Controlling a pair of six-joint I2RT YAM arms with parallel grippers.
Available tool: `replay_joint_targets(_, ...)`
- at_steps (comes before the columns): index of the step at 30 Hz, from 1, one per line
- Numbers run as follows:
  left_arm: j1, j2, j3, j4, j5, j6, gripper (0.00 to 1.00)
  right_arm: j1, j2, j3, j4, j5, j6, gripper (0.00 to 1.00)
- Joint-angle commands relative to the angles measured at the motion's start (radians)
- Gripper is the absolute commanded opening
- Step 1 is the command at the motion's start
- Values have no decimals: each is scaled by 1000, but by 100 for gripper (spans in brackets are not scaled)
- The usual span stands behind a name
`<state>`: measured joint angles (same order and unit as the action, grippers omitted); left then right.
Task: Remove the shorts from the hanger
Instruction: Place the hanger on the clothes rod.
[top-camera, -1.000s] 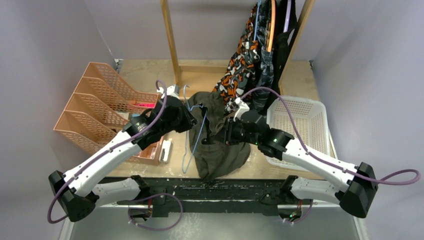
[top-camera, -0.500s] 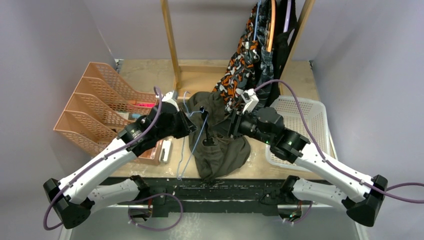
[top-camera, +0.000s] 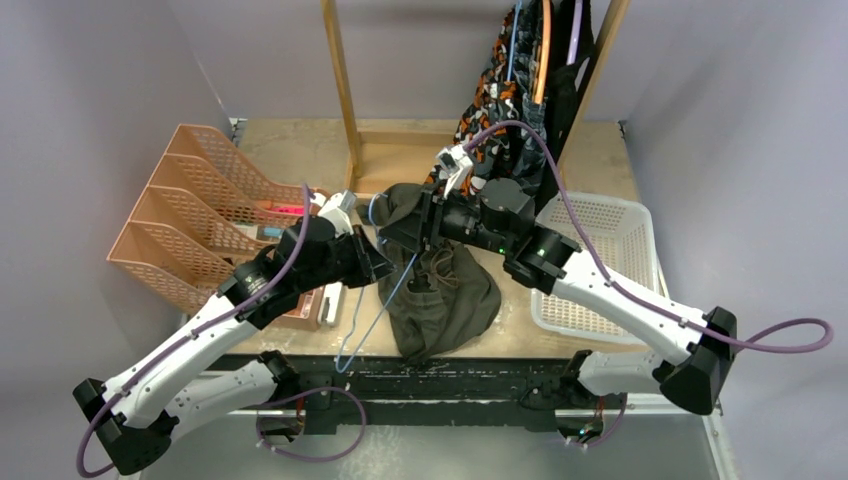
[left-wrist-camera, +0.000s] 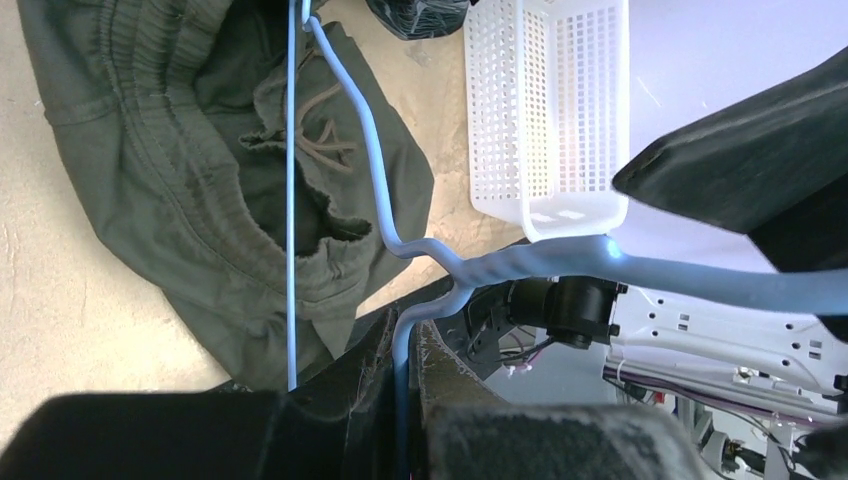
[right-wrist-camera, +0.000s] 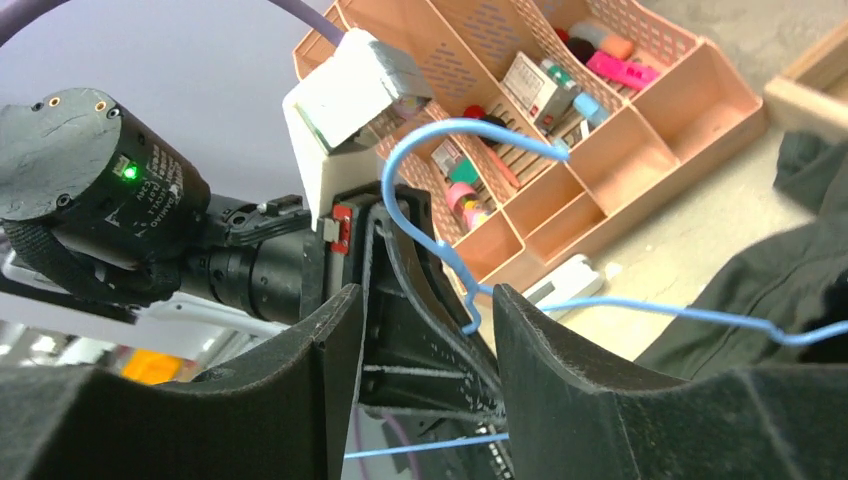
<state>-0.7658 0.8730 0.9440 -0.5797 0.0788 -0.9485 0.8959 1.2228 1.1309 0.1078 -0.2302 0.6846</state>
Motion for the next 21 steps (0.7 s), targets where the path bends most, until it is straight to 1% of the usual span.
replay_joint_targets(1,-1,-10,22,65,44,18,0,10,41,96,30,-46,-174,53)
replay_joint_targets(8,-3,-12,3,118,92,-4,0,39,87,122,-16,-7,-274,54)
replay_joint_targets(11,-3,-29,-17,182,127,-23,0,53,101,131,-2,12,-313,51)
replay_joint_targets(12,-2,-27,-15,184,128,-23,0,62,110,146,-16,31,-330,48)
replay_joint_targets(13,-4,-25,-11,178,125,-19,0,70,116,162,-30,54,-343,43)
replay_joint_targets(14,-2,-20,-4,156,116,-12,0,74,120,170,-35,78,-349,36)
replay_joint_targets(16,-3,-15,11,126,100,-2,0,74,111,161,-16,112,-350,24)
replay_joint_targets(17,-3,-16,13,123,96,-1,0,74,102,153,-2,124,-352,20)
replay_joint_targets(21,-2,-40,3,145,96,-15,0,75,87,137,9,150,-357,17)
